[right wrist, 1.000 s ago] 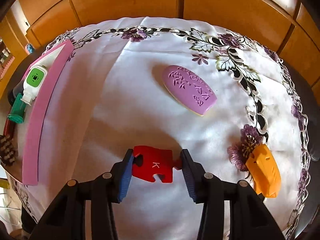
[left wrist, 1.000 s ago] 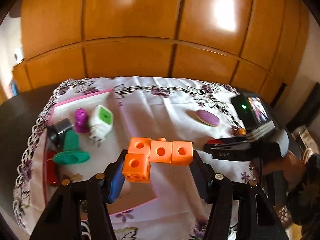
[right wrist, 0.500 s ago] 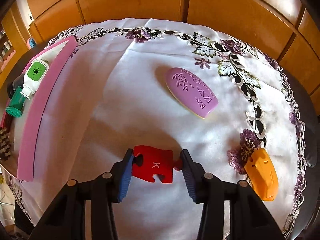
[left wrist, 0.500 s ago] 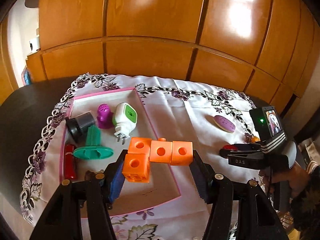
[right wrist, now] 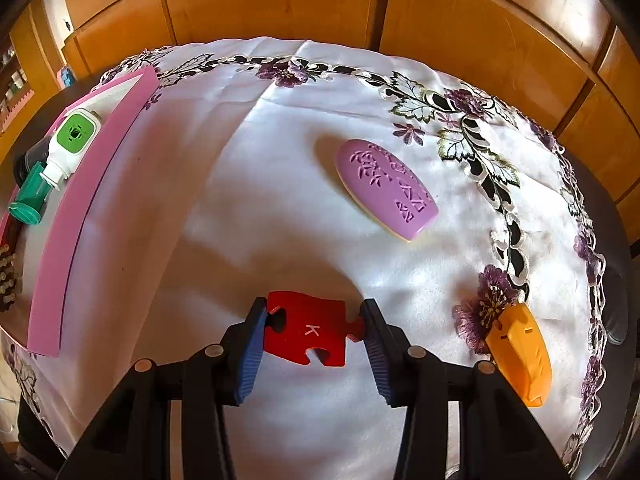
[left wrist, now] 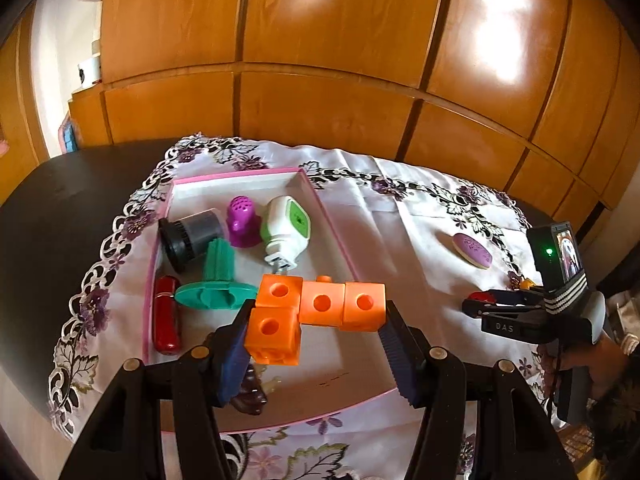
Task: Organize rigid objects
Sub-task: 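Lower the orange cubes into the pink tray and open the left tool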
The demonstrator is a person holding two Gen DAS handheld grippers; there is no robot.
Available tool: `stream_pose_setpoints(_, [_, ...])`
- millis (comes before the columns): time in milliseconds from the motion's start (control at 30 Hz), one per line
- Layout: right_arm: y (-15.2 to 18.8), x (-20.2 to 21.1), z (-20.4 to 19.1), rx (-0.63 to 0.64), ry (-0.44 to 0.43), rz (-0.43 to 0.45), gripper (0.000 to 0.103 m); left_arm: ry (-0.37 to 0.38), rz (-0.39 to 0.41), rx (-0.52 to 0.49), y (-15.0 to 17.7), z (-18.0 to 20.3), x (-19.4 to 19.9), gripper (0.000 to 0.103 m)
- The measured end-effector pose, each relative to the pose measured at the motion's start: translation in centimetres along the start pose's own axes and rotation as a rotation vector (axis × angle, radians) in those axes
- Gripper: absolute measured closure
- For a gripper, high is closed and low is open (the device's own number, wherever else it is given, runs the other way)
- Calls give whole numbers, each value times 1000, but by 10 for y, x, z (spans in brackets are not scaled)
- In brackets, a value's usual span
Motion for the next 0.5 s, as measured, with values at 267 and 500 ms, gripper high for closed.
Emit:
stream_pose_setpoints(267, [1, -1, 0, 6, 7, 2, 57, -2, 25, 201, -14, -69, 18, 43])
stream_pose_setpoints(500, [0, 0, -1, 11, 14, 2, 57, 81, -31, 283, -26, -90, -1, 43])
Point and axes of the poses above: each gripper's, at about its wrist camera, not at the fingertips, and x roughly against the way its jaws point, z to its right, y to its underside, the point moved 4 cm from there along -x, roughly the way its jaws point, and after that the axes turned 4 degrees about y, right-handed, at the moved point
